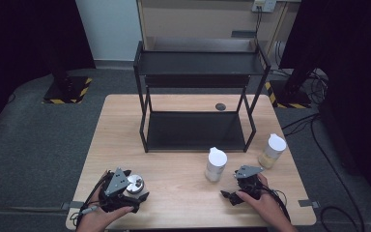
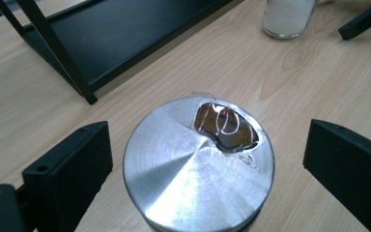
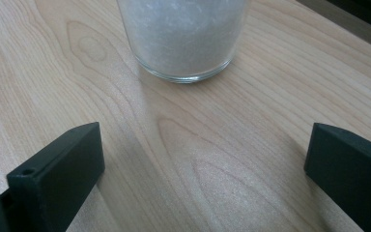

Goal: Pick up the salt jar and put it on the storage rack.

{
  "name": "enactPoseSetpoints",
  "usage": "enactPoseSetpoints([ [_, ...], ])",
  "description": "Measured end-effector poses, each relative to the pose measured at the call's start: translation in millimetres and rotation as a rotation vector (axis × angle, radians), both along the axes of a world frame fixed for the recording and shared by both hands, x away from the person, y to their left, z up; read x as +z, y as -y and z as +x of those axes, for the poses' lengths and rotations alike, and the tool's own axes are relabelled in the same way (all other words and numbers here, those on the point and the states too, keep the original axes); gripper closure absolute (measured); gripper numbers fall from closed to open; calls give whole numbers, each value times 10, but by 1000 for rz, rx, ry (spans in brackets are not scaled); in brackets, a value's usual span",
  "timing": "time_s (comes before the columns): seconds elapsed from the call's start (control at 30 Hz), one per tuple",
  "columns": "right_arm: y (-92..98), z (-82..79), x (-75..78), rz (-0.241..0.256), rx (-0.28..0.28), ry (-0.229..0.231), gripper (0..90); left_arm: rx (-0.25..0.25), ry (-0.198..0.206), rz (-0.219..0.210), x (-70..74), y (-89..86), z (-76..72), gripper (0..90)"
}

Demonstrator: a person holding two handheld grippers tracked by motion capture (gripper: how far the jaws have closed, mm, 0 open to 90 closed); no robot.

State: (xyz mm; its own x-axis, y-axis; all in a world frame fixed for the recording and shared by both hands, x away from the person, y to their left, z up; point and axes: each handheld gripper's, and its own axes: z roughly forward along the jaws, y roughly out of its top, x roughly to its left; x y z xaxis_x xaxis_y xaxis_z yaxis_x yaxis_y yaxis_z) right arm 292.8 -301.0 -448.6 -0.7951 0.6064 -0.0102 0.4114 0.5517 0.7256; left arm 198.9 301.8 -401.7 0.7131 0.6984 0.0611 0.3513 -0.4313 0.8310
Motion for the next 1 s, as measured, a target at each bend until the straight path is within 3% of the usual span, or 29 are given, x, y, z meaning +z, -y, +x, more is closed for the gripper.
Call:
enactPoseSetpoints([
  [0.37,0,0,0,0,0,0,9,5,-38,21,-148,-10,2,36],
  [0.7,0,0,0,0,0,0,9,22,-55,-5,-238,-50,34,61],
  [1.0,0,0,0,0,0,0,10,18,-72,-1,-276,-63,79,100],
])
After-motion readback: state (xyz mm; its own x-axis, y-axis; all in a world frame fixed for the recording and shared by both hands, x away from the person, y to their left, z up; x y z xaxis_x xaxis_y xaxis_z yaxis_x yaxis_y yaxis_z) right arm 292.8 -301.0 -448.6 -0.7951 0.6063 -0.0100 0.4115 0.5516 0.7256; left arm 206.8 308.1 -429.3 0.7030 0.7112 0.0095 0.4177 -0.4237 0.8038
